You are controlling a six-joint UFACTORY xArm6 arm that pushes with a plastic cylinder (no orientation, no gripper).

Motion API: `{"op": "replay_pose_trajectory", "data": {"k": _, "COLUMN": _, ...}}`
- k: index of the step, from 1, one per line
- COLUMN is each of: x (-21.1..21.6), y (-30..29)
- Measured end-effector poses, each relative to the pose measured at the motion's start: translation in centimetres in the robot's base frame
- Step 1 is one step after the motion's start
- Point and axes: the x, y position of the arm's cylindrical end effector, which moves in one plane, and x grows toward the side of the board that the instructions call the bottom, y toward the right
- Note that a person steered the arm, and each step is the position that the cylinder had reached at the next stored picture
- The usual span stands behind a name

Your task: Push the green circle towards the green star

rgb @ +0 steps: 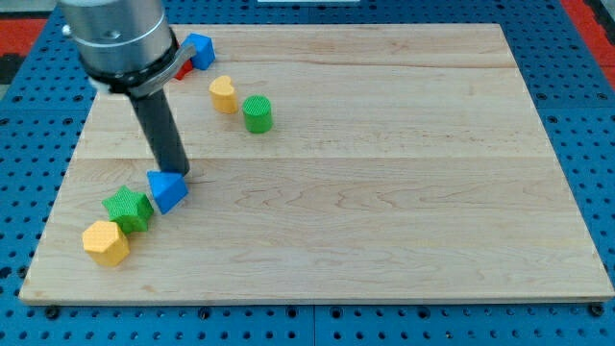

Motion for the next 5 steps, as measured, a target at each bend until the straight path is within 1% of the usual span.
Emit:
{"op": "replay_pose_trajectory", "data": {"k": 1, "x": 1.1, "y": -1.9}}
{"op": "replay_pose_trajectory", "data": {"k": 2, "x": -1.5, "y": 0.9}}
{"op": "replay_pose_trajectory", "data": {"k": 3, "x": -4.1, "y": 11.6}}
{"op": "replay_pose_trajectory", "data": {"k": 4, "x": -8.0, "y": 17.7}}
{"op": "replay_pose_trajectory", "data": {"k": 5, "x": -10.8, "y": 12.8}}
